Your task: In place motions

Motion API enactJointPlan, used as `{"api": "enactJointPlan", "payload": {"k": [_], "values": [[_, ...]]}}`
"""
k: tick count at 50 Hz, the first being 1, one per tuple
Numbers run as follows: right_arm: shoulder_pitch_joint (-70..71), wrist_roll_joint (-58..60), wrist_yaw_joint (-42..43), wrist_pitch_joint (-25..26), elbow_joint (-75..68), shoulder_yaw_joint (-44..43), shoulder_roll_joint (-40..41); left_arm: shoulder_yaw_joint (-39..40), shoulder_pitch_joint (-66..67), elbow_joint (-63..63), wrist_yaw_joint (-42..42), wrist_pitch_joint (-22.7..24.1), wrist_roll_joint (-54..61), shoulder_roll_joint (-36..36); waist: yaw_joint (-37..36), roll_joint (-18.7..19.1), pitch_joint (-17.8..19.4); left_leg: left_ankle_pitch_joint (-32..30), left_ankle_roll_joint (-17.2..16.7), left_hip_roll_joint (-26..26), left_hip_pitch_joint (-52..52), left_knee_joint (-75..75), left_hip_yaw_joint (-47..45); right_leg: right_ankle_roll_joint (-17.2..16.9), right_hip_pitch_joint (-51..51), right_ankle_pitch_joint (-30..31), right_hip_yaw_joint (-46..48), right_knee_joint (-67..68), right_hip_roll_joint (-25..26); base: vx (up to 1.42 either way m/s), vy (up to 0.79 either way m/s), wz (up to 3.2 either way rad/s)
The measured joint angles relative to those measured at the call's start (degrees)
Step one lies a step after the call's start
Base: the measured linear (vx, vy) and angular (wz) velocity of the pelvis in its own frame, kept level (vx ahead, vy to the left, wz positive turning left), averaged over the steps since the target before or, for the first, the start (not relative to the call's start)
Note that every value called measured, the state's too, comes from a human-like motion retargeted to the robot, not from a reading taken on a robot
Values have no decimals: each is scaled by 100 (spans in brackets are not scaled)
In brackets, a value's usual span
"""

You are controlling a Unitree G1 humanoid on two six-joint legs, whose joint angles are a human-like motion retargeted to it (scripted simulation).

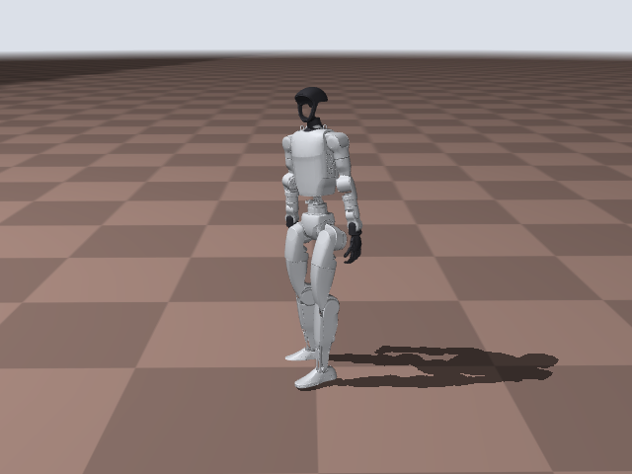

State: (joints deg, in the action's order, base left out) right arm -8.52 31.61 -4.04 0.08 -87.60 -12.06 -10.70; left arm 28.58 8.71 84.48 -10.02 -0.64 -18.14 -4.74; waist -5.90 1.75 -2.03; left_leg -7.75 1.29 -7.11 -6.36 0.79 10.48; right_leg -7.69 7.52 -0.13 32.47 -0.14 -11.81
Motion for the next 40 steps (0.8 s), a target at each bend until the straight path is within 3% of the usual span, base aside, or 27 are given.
{"api": "enactJointPlan", "payload": {"k": [10,19,40], "values": [[159,182,-123,-63,240,175,103,112,221,201,52,-41,55,6,-395,-71,12,-162,-95,-65,-33,-79,242,-39,192,-48,520,13,-43,-1,0,43],[291,204,-177,-191,468,273,169,449,211,431,113,-124,371,86,-304,-94,-11,-150,-90,-23,-41,-83,218,-27,170,2,518,13,-11,0,-1,-2],[208,103,-107,-88,111,188,32,87,-171,217,82,-44,407,-14,355,-81,-97,272,175,246,316,-40,-808,211,-381,376,-1038,5,245,3,-10,-63]]}}
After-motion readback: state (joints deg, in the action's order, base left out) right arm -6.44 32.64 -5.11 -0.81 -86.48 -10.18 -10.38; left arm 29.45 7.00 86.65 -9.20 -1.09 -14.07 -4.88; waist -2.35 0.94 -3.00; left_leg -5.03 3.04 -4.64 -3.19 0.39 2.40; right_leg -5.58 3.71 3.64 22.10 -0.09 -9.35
